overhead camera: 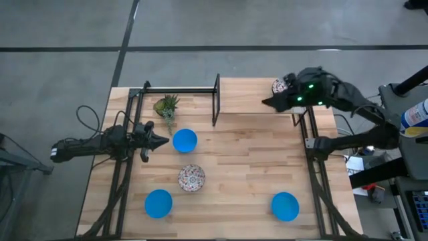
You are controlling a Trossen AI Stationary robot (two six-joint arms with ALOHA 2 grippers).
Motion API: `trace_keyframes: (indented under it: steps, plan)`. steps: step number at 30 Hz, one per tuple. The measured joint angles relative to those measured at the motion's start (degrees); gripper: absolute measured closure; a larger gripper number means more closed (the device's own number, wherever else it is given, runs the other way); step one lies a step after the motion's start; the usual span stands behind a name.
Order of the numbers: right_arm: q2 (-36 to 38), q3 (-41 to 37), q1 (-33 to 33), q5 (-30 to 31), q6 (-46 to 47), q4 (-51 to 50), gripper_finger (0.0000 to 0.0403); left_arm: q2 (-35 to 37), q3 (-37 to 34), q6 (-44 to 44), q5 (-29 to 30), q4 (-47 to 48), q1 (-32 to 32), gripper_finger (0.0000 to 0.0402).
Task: Pick & Place Mini bowls
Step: Stack the white patterned bowl on top of the other white patterned bowl on the shelf
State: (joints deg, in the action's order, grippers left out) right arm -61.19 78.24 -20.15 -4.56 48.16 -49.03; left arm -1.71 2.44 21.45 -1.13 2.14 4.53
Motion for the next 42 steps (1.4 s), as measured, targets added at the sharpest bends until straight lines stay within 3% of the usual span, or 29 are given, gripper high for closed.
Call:
trace_keyframes:
  steps: [2,7,11,15,21,27,32,39,42]
  plan:
    - [-2.46,-0.01,2.6,1.58,-0.08,-0.12,0.0284,-0.02,0.0,2.45,3.08,-3.25,0.01,0.0402]
    - [-9.33,-0.15,8.59,1.76,1.1,0.36,0.0291,-0.02,0.02,27.75,6.16,-15.55,0.01,0.0402]
    - [-14.7,-0.15,12.65,1.72,2.42,1.08,0.0291,-0.16,0.0,36.94,10.61,-19.67,0.01,0.0402]
    - [-19.04,-0.15,16.85,1.75,2.48,5.39,0.0294,-0.19,0.0,45.34,11.26,-24.78,0.01,0.0402]
    - [-23.48,-0.15,21.48,1.62,2.47,13.09,0.0305,-0.76,1.59,50.89,11.18,-27.06,-0.01,0.0401]
    - [-24.09,-0.15,25.17,2.82,0.94,17.68,0.032,-6.5,9.9,49.3,7.26,-25.93,-0.01,0.0381]
    - [-21.95,-0.17,26.54,7.61,-1.85,22.64,0.0335,-16.32,20.48,43.85,1.06,-16.29,-0.03,0.0334]
    - [-18.84,-0.12,26.56,10.76,-2.07,25.66,0.0339,-33.23,37.98,31.61,-1.28,16.33,-0.12,0.0266]
    - [-17.16,-0.13,26.68,11.35,-2.05,26.18,0.034,-39.98,43.7,27.61,-1.1,26.08,-0.12,0.0249]
